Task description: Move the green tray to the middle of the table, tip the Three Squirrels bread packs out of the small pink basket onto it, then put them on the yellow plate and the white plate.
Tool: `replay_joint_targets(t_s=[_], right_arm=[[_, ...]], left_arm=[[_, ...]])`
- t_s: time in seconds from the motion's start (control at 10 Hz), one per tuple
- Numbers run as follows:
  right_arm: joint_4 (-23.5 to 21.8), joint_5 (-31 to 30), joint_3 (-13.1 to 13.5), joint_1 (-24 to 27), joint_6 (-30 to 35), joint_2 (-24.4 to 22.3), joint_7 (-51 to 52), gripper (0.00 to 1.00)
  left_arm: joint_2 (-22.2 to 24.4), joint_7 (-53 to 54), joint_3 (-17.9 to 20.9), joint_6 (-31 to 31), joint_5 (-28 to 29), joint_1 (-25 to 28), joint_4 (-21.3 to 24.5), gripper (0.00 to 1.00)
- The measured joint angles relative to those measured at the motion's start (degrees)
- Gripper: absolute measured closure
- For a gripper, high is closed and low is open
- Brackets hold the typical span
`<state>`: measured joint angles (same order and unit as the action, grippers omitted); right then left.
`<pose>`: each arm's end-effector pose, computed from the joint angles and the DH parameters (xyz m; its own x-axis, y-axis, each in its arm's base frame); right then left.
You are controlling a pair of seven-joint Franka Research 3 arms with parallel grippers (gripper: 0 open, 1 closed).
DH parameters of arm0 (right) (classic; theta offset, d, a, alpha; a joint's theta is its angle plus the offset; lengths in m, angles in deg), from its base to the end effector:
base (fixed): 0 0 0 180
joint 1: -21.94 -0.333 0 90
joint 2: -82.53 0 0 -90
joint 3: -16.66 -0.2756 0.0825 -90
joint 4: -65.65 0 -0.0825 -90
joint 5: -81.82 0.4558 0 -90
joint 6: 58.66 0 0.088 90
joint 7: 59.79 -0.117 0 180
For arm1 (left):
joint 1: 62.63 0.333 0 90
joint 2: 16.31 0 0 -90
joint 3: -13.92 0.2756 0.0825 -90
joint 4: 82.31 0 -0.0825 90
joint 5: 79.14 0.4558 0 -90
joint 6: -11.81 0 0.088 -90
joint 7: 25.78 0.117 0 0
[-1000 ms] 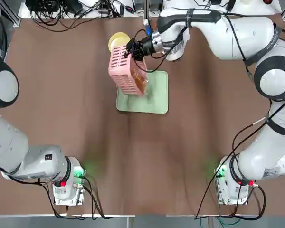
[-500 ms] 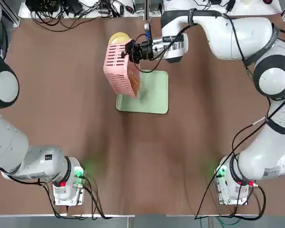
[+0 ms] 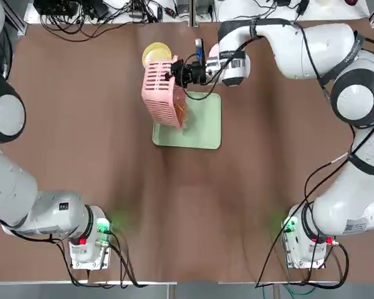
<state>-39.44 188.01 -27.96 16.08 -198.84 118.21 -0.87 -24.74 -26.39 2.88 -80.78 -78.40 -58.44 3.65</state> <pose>0.4571 0.5362 0.2141 0.9996 0.0155 0.0252 0.0266 -0.0972 -0.9949 0.6628 -0.0714 0.5229 0.9937 -0.1080 -0.0289 -0.1076 -0.9941 0.0149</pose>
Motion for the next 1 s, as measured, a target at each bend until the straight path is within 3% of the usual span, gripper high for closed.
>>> replay_joint_targets(t_s=[0.5,1.0], right_arm=[[-3.42,8.51,1.31,0.96,10.58,0.42,8.39,0.93],[-4.09,11.53,2.07,0.95,17.55,1.56,13.83,0.93]], left_arm=[[0.02,-0.01,0.39,0.03,-0.76,0.78,-0.17,0.0],[0.14,-0.69,0.48,0.03,-0.88,1.63,-0.73,0.0]])
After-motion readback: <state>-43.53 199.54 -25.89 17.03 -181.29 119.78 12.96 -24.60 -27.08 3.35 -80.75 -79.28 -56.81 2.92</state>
